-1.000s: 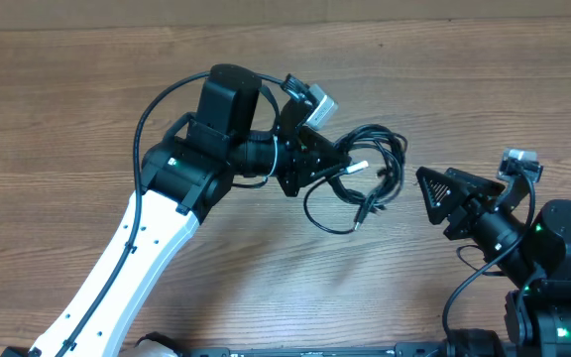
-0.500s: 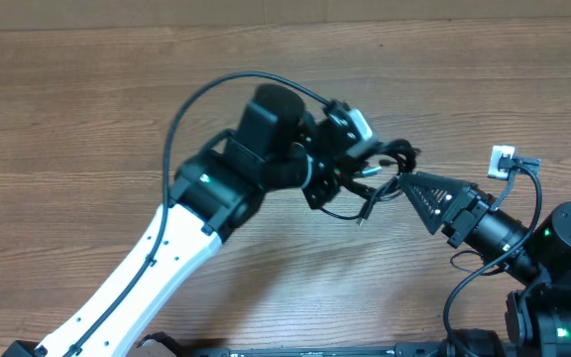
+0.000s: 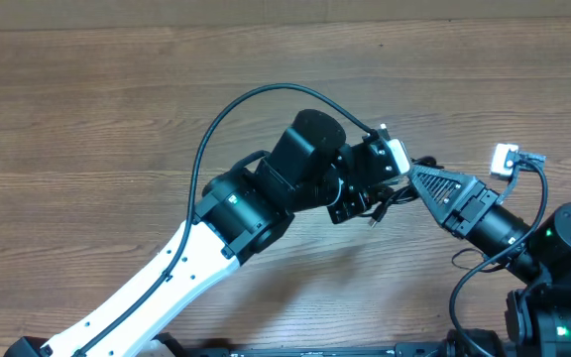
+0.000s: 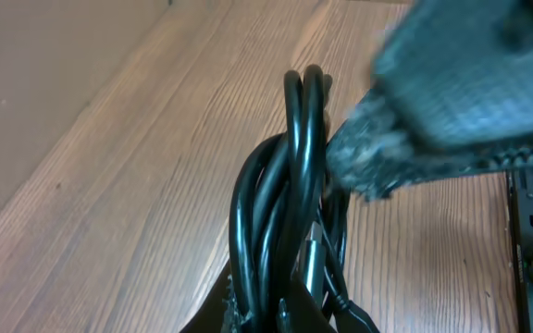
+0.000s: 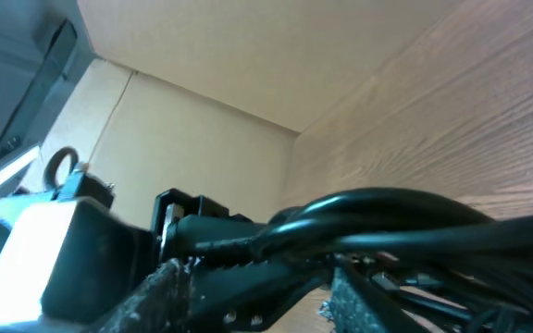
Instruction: Untangle cables
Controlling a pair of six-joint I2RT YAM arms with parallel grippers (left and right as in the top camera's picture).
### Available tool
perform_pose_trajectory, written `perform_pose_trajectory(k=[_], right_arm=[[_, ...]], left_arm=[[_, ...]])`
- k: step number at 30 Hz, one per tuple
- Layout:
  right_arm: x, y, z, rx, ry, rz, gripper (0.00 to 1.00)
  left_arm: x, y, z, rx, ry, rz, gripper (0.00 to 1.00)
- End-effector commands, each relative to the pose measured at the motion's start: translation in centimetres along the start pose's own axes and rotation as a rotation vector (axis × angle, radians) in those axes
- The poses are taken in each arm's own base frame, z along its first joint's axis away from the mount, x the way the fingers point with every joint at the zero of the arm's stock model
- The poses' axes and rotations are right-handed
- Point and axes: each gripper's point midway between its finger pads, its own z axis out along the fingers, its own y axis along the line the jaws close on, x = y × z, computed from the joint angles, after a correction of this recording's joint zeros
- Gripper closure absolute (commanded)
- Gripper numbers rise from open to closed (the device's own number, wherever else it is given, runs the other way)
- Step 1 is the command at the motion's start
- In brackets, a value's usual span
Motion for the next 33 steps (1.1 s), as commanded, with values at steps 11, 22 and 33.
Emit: perform_pose_trajectory(k=[11, 22, 33], right_arm=[[-1.4, -3.0, 2.1, 0.078, 0.021, 0.093, 0.67], [-1.8, -3.3, 2.1, 0.094, -0.001, 0.083, 0.76], [-1.9, -4.4, 2.7, 0.119, 0.016, 0.084, 0.96]], left_arm=[[-1.0, -1.4, -0.8, 0.043, -0.028, 0.122, 0.96], [-2.2, -3.9, -1.1, 0.186, -0.102, 0.133, 0.96], [-2.8, -4.6, -1.4, 0.232, -0.135, 0.147, 0.96]])
